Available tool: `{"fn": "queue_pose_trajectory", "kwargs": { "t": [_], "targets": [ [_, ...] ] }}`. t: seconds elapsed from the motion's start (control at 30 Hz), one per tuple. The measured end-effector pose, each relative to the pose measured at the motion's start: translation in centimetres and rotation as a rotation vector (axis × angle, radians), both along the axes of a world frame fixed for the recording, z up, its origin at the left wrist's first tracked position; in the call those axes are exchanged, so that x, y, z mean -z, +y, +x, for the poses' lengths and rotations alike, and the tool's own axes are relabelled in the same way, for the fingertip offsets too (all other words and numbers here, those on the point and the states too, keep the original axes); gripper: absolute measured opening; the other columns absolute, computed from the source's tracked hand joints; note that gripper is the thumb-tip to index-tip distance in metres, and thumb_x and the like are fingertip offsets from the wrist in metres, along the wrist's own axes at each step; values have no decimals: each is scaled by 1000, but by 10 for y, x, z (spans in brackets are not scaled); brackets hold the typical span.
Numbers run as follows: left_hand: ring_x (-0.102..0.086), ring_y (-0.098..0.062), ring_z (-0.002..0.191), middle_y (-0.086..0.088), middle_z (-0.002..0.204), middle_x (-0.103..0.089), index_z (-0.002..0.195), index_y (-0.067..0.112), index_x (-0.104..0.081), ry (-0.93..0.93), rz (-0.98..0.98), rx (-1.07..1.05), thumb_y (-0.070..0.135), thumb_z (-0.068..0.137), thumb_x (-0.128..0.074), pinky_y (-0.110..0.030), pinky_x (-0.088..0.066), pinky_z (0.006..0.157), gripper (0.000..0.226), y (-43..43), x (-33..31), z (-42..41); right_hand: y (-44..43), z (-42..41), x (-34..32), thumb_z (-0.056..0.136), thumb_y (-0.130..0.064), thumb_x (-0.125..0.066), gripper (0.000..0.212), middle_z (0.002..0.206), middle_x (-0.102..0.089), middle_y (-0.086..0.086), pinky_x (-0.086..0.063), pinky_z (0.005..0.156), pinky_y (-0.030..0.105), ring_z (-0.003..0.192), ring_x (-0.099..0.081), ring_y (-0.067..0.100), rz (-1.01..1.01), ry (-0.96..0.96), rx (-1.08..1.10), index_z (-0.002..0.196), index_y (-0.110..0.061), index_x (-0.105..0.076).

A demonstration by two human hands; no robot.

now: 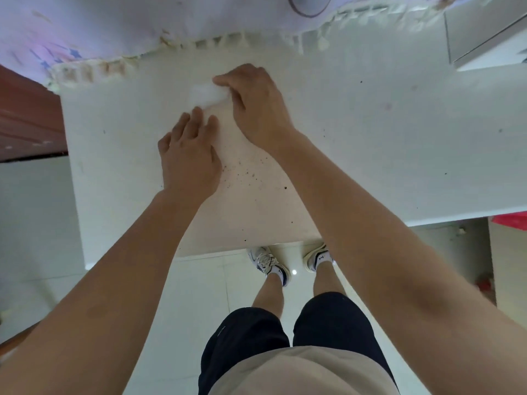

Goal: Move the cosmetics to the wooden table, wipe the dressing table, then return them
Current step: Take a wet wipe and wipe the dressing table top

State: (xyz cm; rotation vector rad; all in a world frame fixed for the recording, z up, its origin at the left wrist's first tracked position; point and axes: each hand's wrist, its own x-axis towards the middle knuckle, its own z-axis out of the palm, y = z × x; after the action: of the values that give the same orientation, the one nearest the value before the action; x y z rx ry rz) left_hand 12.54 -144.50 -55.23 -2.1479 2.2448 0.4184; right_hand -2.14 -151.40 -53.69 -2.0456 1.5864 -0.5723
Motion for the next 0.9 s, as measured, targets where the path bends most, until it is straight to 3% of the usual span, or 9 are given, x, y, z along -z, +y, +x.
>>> {"fn": "queue_pose_trajectory", "kwargs": {
  "t": [0.13,0.27,0.33,0.4,0.47,0.53,0.67,0.77,0.9],
  "targets": [
    [-18,-26,149,-6,162,-21,150,20,-34,7,20,-1,13,94,-42,-48,-19,115,57,2,3,1,24,-121,-5,91,-3,-46,36,114,-64,6,-39,92,10,108,-60,24,-163,-67,589,116,-13,-70],
    [-15,-26,150,-5,163,-18,151,20,-31,6,6,8,13,94,-40,-48,-17,116,58,3,6,2,39,-242,0,94,-7,-32,50,136,-49,7,-36,99,19,124,-50,21,54,133,1250,136,-20,-55],
    [-17,-26,150,-5,163,-20,151,21,-32,12,-9,9,14,95,-39,-48,-18,115,57,3,8,3,35,-250,8,99,-10,-32,44,141,-43,7,-36,100,27,128,-44,24,180,226,1373,137,-21,-50],
    [-19,-25,149,-4,162,-23,150,22,-35,27,-13,-8,14,97,-38,-48,-19,115,54,2,8,2,26,-217,12,103,-17,-31,37,141,-44,10,-35,98,27,127,-44,28,192,226,1279,135,-11,-49],
    [-25,-24,147,-2,160,-29,147,23,-42,60,-24,-48,14,98,-37,-47,-21,114,50,0,5,0,20,-163,15,101,-16,-38,36,136,-48,16,-37,95,21,123,-48,28,153,147,986,132,-4,-50],
    [-35,-24,142,-1,154,-40,143,22,-49,114,-53,-93,14,98,-36,-44,-27,114,47,-1,0,-1,22,-101,14,95,-5,-42,36,130,-50,19,-42,97,34,118,-49,33,142,74,585,128,-3,-55],
    [-50,-21,128,-3,136,-58,134,17,-57,334,-161,-350,12,97,-36,-20,-30,105,43,10,-11,3,43,-37,-9,97,-2,-42,42,121,-52,9,-45,96,31,112,-52,25,146,-69,10,134,-14,-59],
    [-46,-24,127,-9,135,-54,132,14,-57,264,-252,-425,8,96,-36,-20,-32,98,42,40,-16,4,51,-91,-18,96,-4,-44,40,112,-51,4,-44,96,20,103,-56,19,-19,-221,121,129,-15,-64],
    [-44,-30,131,-15,144,-46,136,10,-53,133,-237,-470,8,98,-37,-40,-37,107,41,79,-12,2,61,-217,-1,93,-5,-35,49,122,-46,8,-36,92,12,111,-54,19,-27,-15,761,134,-17,-57]
  ]
}}
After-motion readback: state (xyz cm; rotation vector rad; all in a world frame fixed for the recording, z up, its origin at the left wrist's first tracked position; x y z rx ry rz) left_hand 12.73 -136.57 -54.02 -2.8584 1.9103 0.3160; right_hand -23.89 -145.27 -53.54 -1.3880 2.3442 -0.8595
